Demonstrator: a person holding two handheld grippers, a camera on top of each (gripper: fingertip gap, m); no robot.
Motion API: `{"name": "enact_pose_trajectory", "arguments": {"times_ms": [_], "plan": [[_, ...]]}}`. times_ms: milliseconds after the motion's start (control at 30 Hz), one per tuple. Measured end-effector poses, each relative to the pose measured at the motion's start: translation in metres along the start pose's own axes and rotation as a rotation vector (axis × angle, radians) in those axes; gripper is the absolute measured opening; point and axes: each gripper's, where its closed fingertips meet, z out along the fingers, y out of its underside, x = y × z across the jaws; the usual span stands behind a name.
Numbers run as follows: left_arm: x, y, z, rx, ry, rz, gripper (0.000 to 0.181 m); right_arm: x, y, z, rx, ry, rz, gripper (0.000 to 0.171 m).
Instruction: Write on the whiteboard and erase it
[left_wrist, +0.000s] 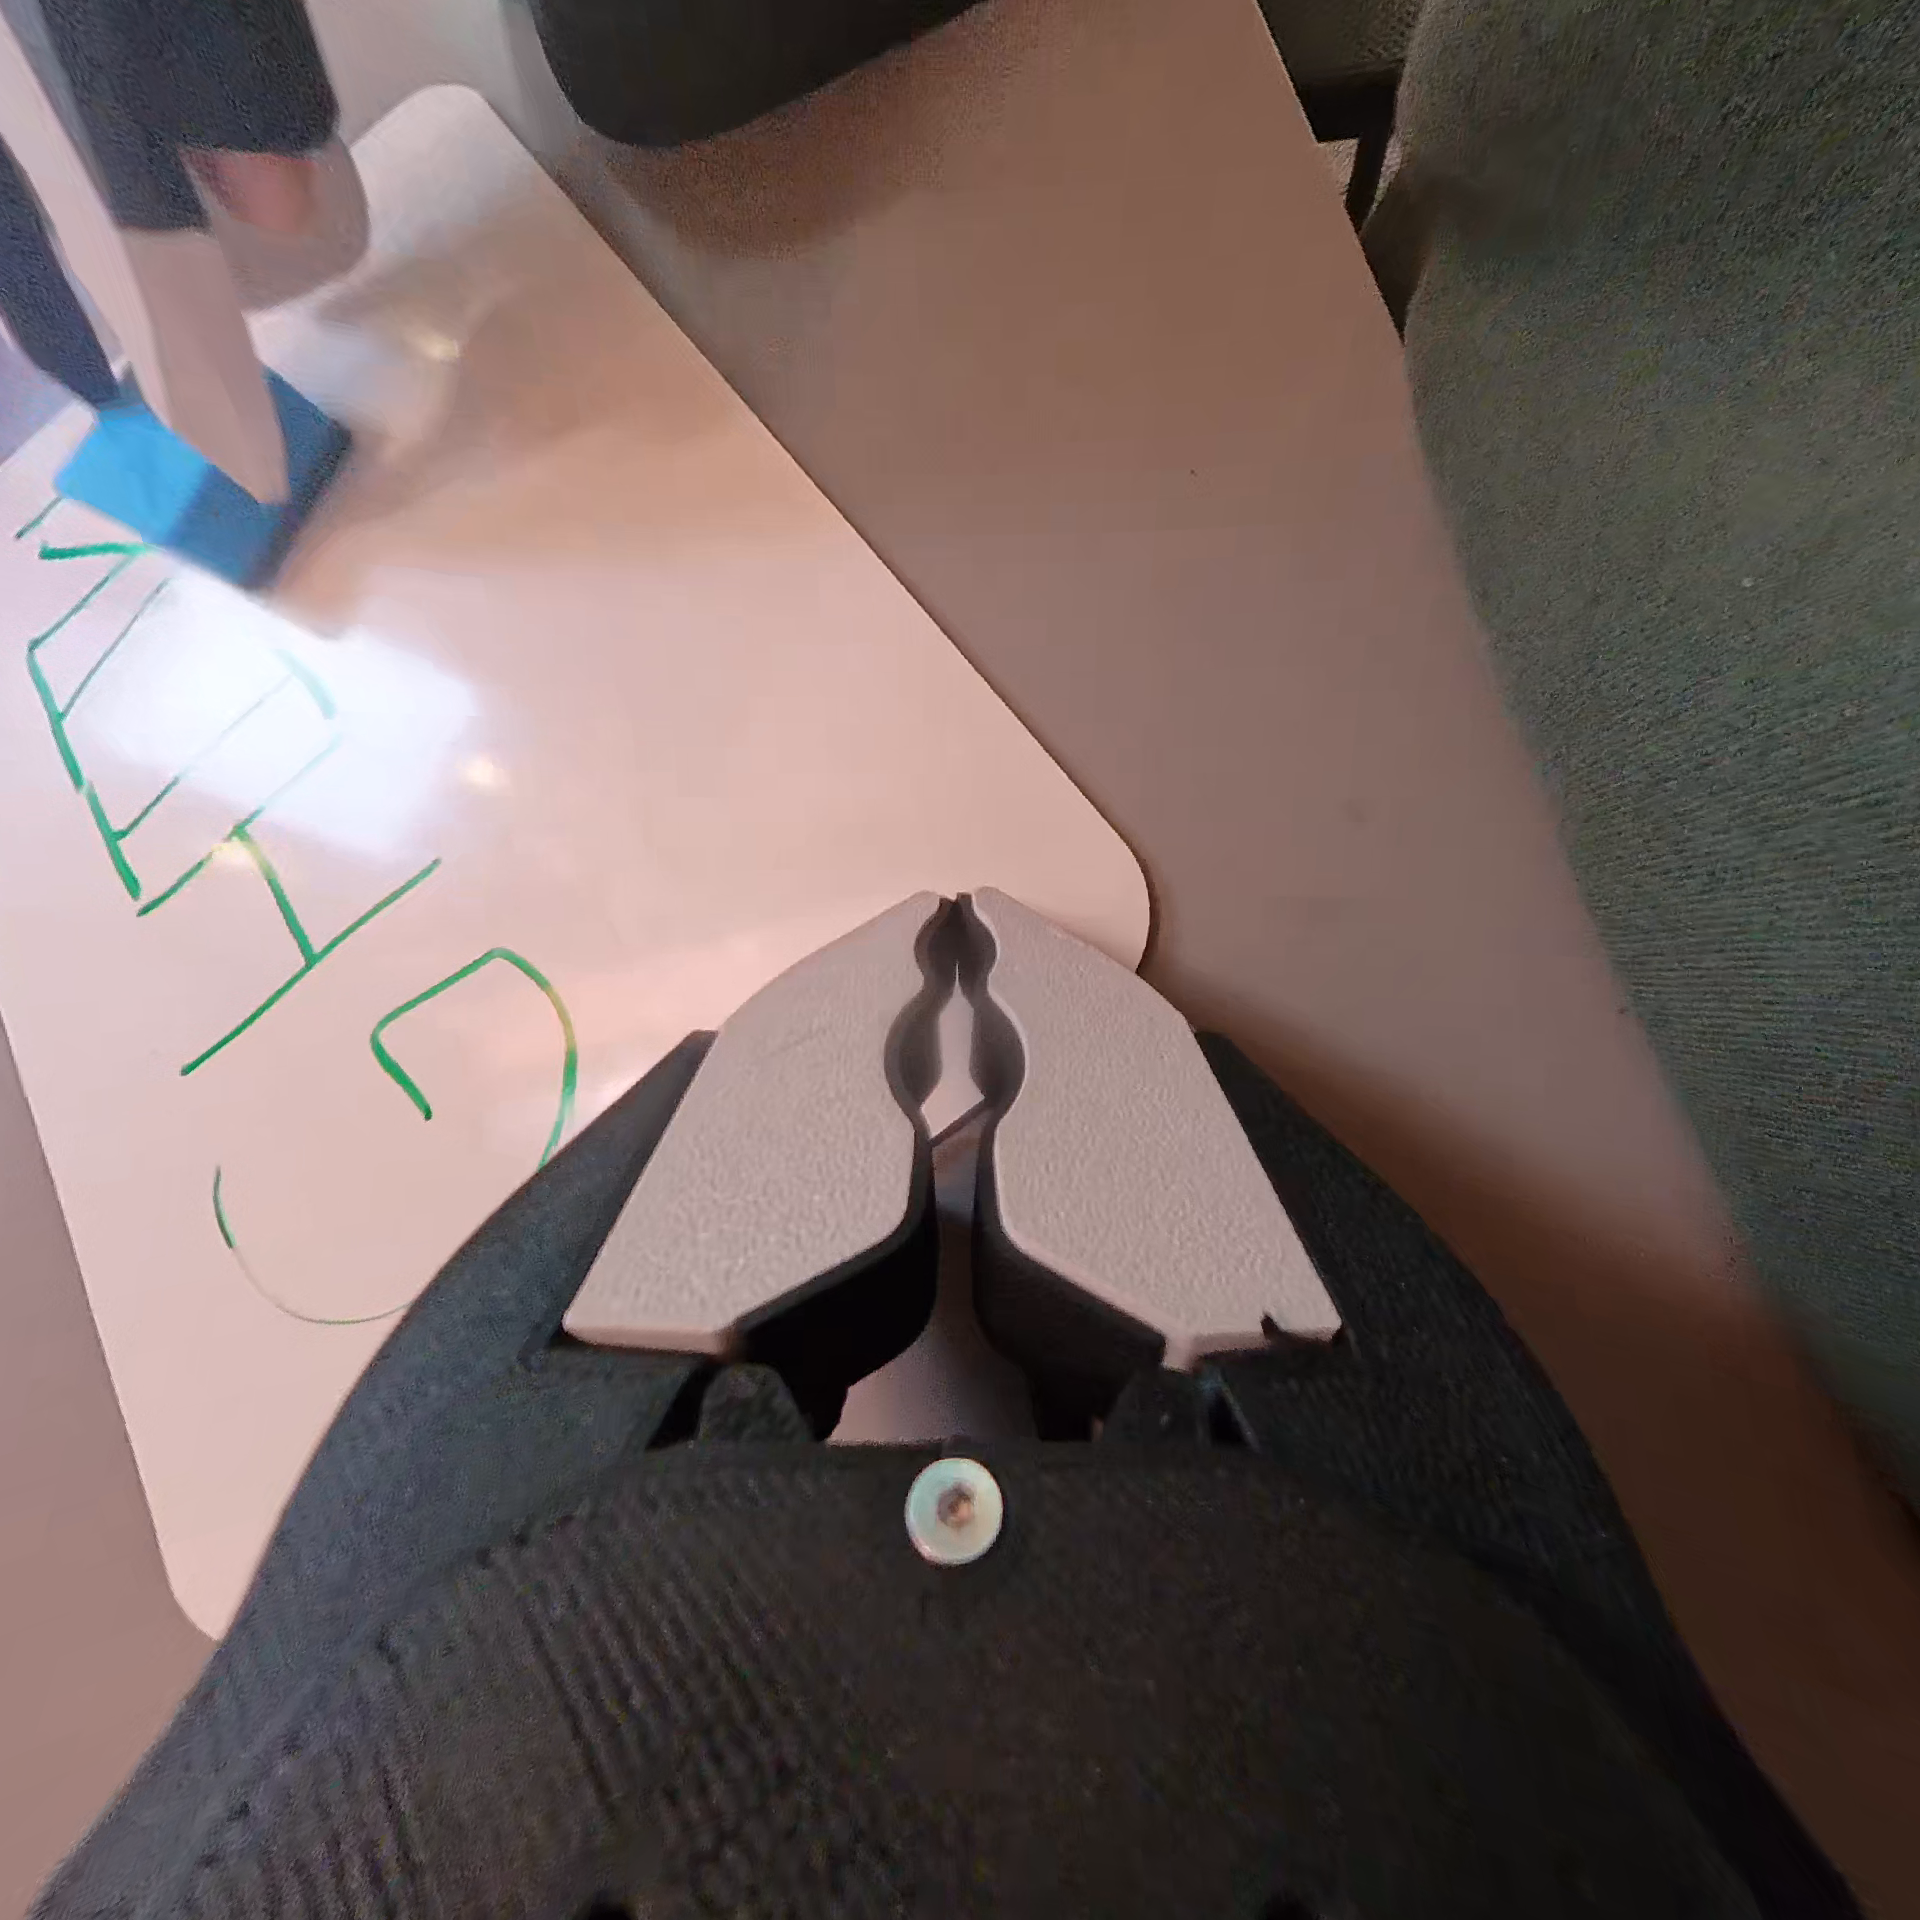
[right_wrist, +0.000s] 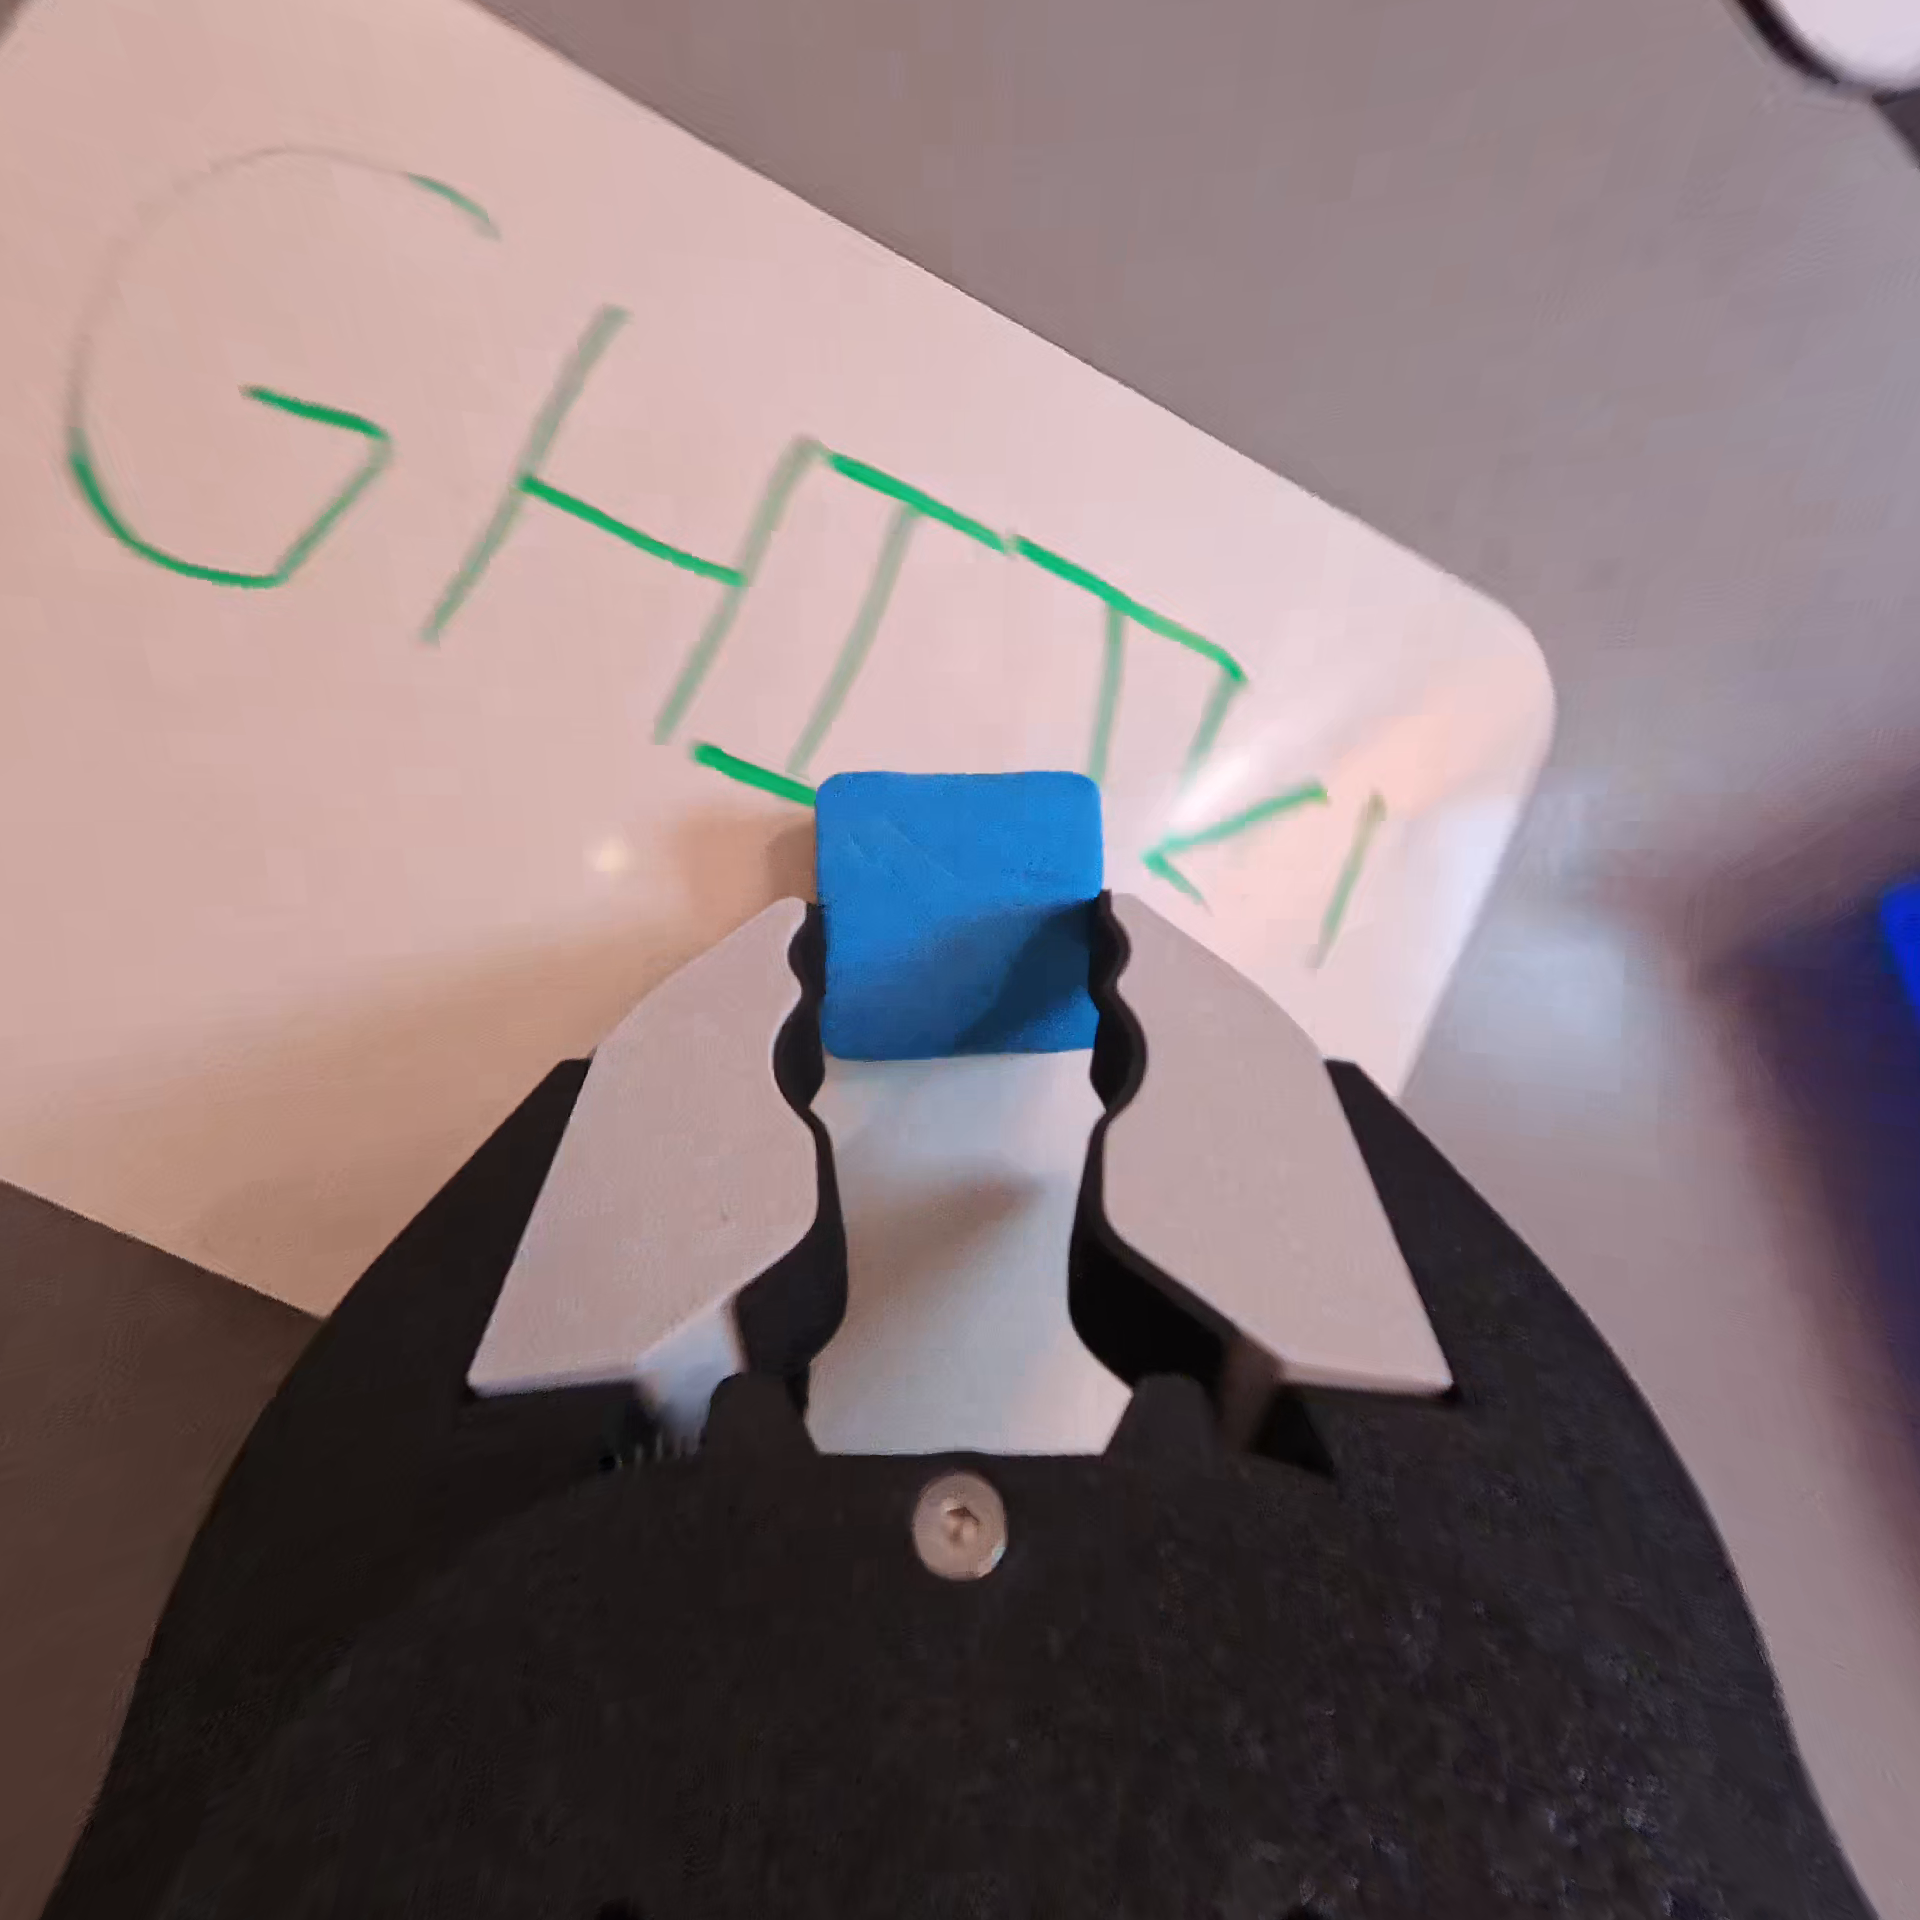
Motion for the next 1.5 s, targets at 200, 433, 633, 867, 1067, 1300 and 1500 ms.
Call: {"name": "enact_pose_trajectory", "arguments": {"times_ms": [200, 433, 633, 867, 1067, 1300, 1500], "plan": [[-0.002, 0.001, 0.000, -0.005, -0.013, -0.011, 0.001, 0.075, 0.005, 0.007, -0.013, 0.087, 0.138, 0.049], [-0.003, 0.001, 0.000, -0.003, -0.002, -0.020, 0.000, -0.025, -0.024, 0.015, -0.020, -0.070, -0.108, 0.050], [-0.002, 0.002, -0.002, -0.016, -0.019, -0.004, 0.001, 0.062, 0.000, 0.010, -0.061, 0.042, 0.067, 0.049], [0.000, 0.001, 0.000, -0.010, -0.001, -0.005, 0.001, 0.028, -0.036, 0.031, -0.056, -0.023, -0.024, 0.049], [0.000, 0.002, -0.002, -0.007, 0.004, -0.011, 0.000, 0.044, -0.017, 0.019, -0.093, -0.003, -0.027, 0.050], [-0.001, 0.003, -0.002, -0.007, -0.006, -0.007, 0.000, 0.042, -0.025, 0.012, -0.040, -0.063, 0.046, 0.064], [-0.002, 0.003, -0.002, -0.004, -0.006, -0.010, 0.000, 0.052, -0.020, 0.012, -0.062, -0.069, 0.074, 0.063]]}}
